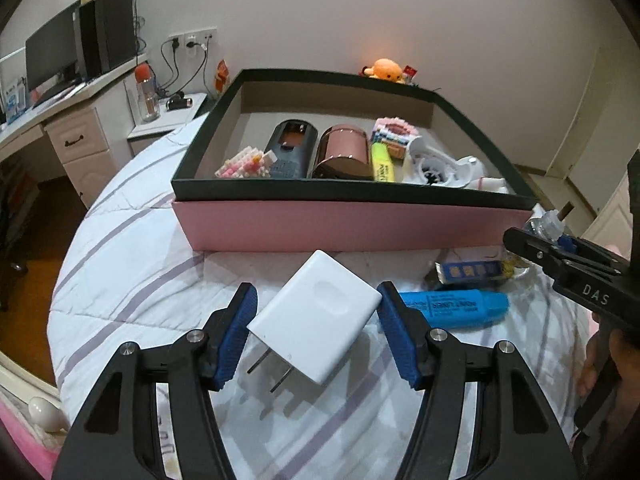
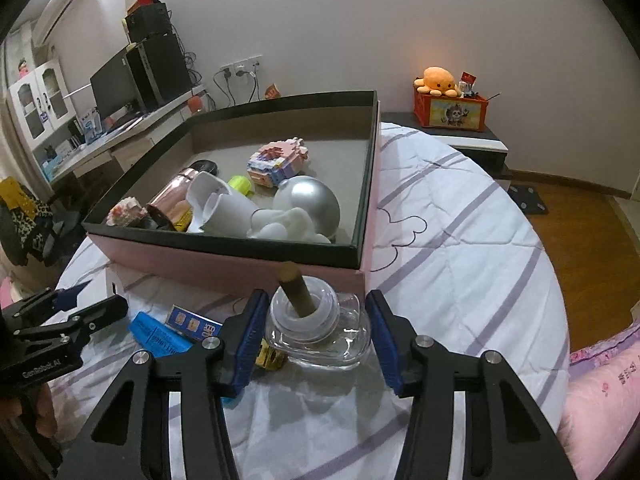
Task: Organize rigid objects
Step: 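Carry charger with left tool while right tool carries glass bottle, both release into box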
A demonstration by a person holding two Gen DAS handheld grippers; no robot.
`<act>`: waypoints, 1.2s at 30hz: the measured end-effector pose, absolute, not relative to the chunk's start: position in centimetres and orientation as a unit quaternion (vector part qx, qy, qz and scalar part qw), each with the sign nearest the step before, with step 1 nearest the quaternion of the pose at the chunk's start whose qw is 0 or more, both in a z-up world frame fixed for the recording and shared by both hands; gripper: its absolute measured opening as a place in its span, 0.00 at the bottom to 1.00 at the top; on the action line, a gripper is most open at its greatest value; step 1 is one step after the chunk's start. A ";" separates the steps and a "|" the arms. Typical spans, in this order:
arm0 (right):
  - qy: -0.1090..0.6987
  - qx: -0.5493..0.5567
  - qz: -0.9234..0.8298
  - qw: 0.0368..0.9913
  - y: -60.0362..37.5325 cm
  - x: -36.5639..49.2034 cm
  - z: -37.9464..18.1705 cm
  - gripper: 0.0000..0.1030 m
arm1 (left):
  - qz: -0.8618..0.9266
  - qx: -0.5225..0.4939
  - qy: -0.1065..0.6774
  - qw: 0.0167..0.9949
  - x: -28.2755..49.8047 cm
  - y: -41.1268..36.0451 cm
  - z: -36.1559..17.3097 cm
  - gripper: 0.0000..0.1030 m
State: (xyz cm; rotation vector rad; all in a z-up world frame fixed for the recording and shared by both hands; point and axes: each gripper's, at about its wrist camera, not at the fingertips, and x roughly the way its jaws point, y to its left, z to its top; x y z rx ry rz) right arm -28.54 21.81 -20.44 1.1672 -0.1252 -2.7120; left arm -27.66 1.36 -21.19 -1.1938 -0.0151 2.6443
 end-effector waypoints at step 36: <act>0.003 0.322 -0.937 0.133 19.3 -31.8 -13.5 0.50 | 0.929 -0.329 0.051 0.164 -32.6 5.6 -12.6 0.61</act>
